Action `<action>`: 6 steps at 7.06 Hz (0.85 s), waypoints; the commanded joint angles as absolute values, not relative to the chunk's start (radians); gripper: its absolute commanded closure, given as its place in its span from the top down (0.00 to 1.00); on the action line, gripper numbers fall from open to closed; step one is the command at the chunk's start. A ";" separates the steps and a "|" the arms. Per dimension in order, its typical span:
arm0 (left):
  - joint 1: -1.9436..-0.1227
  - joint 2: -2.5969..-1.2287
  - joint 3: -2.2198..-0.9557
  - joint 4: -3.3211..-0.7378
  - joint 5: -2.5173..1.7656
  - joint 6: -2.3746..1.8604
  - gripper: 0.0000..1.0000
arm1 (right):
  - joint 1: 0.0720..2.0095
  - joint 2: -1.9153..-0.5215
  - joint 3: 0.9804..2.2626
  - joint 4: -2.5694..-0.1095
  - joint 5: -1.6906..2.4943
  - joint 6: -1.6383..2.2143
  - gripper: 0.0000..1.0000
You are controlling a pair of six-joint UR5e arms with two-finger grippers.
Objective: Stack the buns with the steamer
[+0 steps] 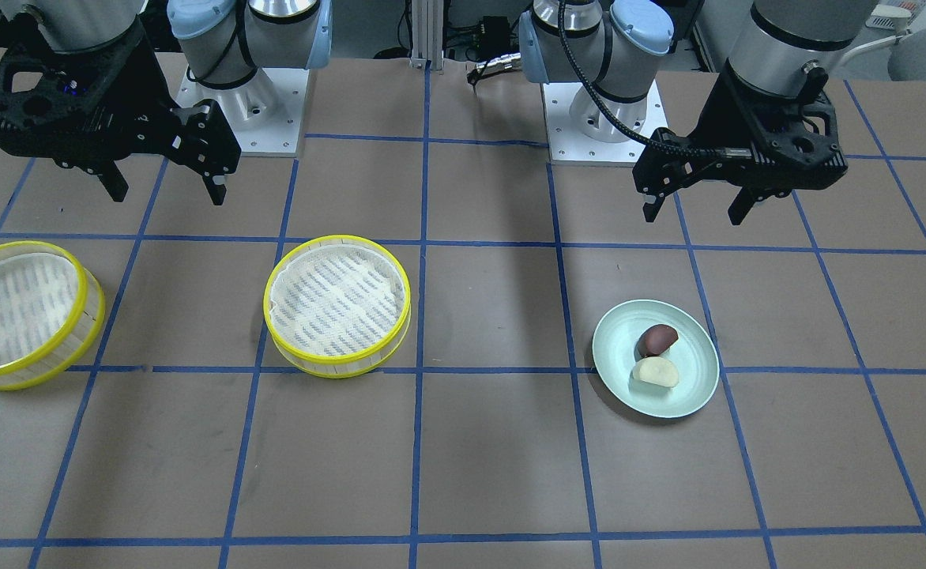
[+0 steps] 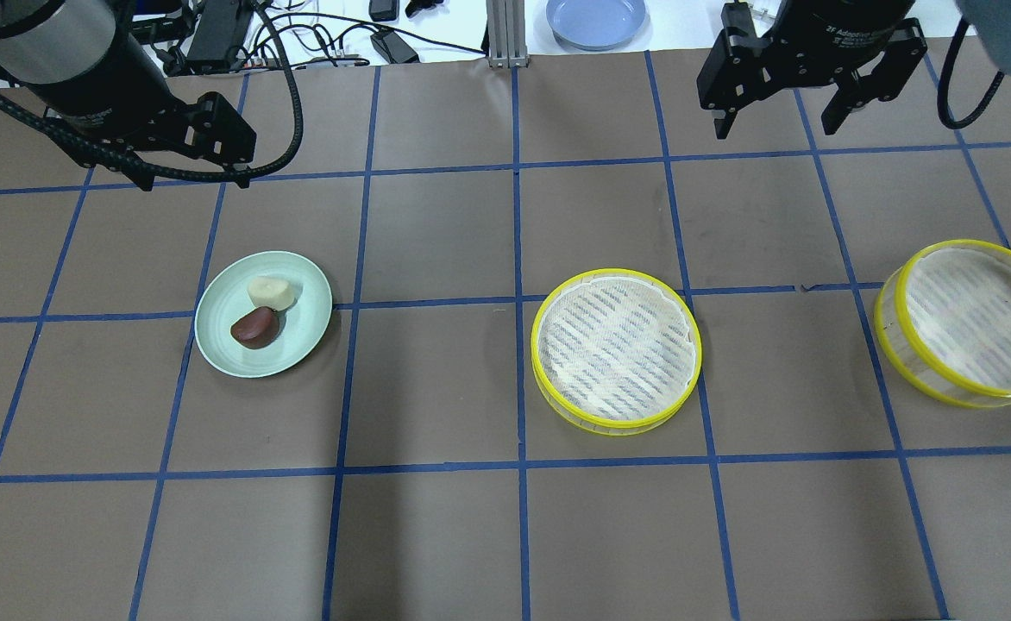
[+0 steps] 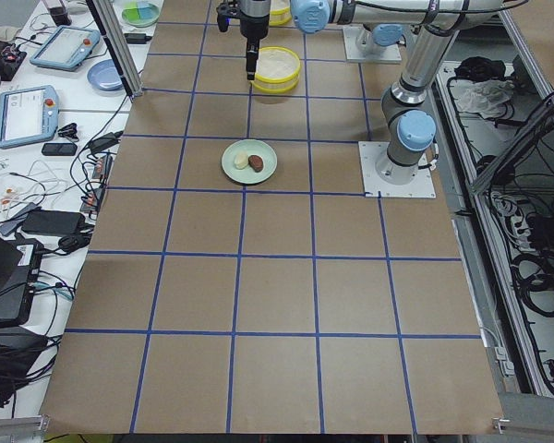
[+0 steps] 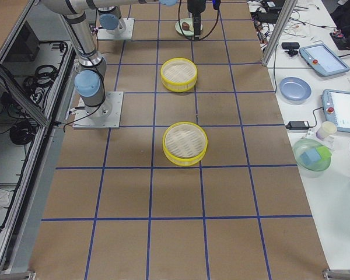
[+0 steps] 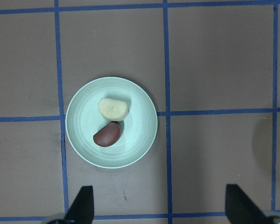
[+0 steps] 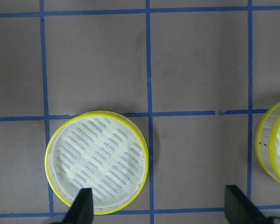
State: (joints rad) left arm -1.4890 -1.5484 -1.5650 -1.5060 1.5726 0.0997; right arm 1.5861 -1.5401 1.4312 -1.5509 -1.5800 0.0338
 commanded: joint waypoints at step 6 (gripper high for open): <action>-1.468 -1.549 -1.580 -1.516 1.572 0.120 1.00 | 1.479 -1.542 1.427 -1.559 -1.586 0.015 1.00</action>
State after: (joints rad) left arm -1.4717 -1.5491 -1.5746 -1.5123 1.5722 0.1177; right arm 1.5248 -1.5396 1.4274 -1.5605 -1.5852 0.0158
